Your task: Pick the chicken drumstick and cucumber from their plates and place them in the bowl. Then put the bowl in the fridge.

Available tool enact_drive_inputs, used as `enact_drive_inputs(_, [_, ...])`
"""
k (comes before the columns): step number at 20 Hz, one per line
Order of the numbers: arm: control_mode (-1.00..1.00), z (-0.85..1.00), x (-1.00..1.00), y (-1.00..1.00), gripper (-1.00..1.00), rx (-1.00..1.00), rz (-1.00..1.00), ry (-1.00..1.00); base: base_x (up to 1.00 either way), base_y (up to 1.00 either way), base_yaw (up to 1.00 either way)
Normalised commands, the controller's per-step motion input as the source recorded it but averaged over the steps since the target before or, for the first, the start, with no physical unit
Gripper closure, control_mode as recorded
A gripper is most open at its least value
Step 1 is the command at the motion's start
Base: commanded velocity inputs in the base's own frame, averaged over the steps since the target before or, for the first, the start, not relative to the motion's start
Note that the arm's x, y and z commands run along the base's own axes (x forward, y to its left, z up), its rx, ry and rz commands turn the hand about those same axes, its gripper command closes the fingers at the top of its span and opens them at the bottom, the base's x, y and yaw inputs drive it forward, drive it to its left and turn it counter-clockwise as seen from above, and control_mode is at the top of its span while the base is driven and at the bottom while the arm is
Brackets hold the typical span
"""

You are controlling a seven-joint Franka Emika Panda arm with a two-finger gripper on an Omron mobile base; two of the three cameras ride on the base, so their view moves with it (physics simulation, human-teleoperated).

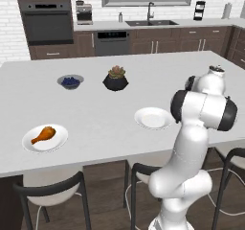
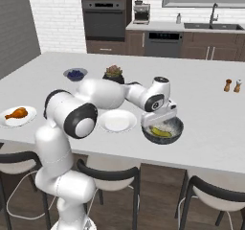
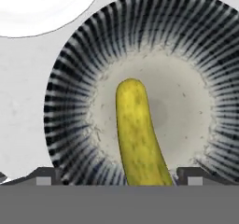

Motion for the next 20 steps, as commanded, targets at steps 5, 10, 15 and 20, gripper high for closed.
enact_drive_inputs(5, [-1.00, 0.61, -0.68, 0.61, -1.00, 0.00, -0.12, 0.00, 0.00, 0.00, 0.00])
enact_drive_inputs(10, [-1.00, 0.40, -0.36, 0.96, -1.00, 0.00, -0.27, 0.00, 0.00, 0.00, 0.00])
enact_drive_inputs(15, [-1.00, 0.07, -0.43, 0.99, -1.00, 0.03, -0.40, 0.00, 0.00, 0.00, 0.00])
enact_drive_inputs(20, [-1.00, 0.27, -0.35, 1.00, -1.00, 0.03, -0.25, 0.00, 0.00, 0.00, 0.00])
